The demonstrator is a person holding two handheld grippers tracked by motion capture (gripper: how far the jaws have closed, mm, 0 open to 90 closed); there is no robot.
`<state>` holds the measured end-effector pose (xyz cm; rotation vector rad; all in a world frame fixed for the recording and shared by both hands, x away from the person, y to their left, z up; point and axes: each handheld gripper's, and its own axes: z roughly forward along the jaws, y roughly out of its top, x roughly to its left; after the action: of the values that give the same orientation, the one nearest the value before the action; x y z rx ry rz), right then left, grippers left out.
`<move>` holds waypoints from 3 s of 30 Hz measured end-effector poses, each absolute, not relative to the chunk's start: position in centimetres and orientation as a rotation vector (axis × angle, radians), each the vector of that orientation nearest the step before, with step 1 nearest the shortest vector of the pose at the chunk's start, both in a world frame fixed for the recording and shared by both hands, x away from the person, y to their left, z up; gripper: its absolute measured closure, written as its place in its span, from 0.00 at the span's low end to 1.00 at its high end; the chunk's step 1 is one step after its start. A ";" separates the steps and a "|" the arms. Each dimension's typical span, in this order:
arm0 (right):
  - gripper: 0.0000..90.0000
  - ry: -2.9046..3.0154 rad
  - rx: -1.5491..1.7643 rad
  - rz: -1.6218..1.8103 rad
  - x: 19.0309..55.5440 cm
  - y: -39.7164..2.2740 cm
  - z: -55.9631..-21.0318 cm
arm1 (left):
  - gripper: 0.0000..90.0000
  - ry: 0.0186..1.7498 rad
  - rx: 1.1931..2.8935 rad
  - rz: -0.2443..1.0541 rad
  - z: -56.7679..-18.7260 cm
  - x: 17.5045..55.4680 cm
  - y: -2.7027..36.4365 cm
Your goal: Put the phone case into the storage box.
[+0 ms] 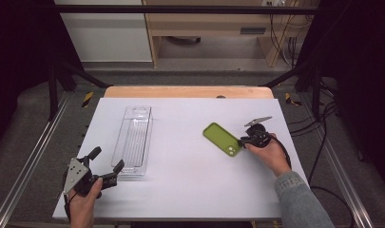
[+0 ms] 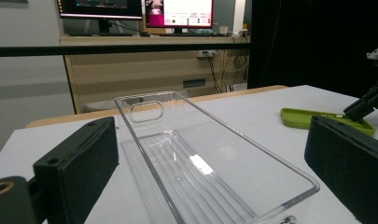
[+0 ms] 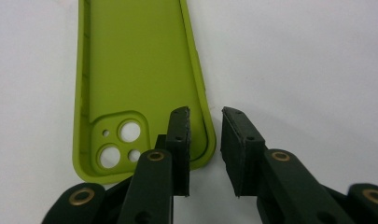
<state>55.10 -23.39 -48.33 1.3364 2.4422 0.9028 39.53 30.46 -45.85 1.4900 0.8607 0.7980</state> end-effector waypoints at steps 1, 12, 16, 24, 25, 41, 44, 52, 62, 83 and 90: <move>0.83 2.440 1.345 0.907 55.1 -23.4 -48.4 | 0.03 0.861 1.490 0.798 -45.8 39.5 30.5; 0.87 2.471 1.353 0.864 55.6 -23.5 -47.8 | 0.03 0.863 1.494 0.798 -45.9 39.6 30.4; 0.87 2.504 1.334 0.808 56.1 -23.0 -47.5 | 0.03 0.863 1.495 0.801 -45.9 39.5 30.4; 0.90 2.546 1.334 0.783 56.7 -22.6 -47.6 | 0.03 0.863 1.499 0.800 -45.9 39.6 30.5; 0.91 2.546 1.339 0.787 56.7 -22.7 -47.6 | 0.03 0.863 1.500 0.800 -45.9 39.6 30.4; 0.98 2.611 1.185 0.721 57.1 -22.4 -47.4 | 0.03 0.853 1.533 0.805 -46.0 39.7 30.2; 0.98 2.611 1.142 0.699 56.9 -22.2 -47.3 | 0.03 0.851 1.538 0.810 -46.0 39.7 30.2; 0.99 2.558 1.028 0.695 55.9 -21.3 -46.2 | 0.03 0.844 1.541 0.825 -45.7 39.6 30.2; 0.99 2.528 0.883 0.672 52.9 -20.6 -42.5 | 0.03 0.778 1.662 0.910 -44.6 38.7 28.9; 0.99 2.587 0.575 0.513 49.6 -17.6 -37.2 | 0.03 0.477 1.871 0.916 -38.6 39.3 22.1; 0.99 2.601 0.515 0.472 49.5 -16.3 -36.3 | 0.03 0.370 1.960 0.930 -38.5 39.7 19.9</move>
<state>49.48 -16.27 -36.26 0.5152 2.6008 0.4723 39.67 19.94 -38.47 1.9596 0.3698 0.9304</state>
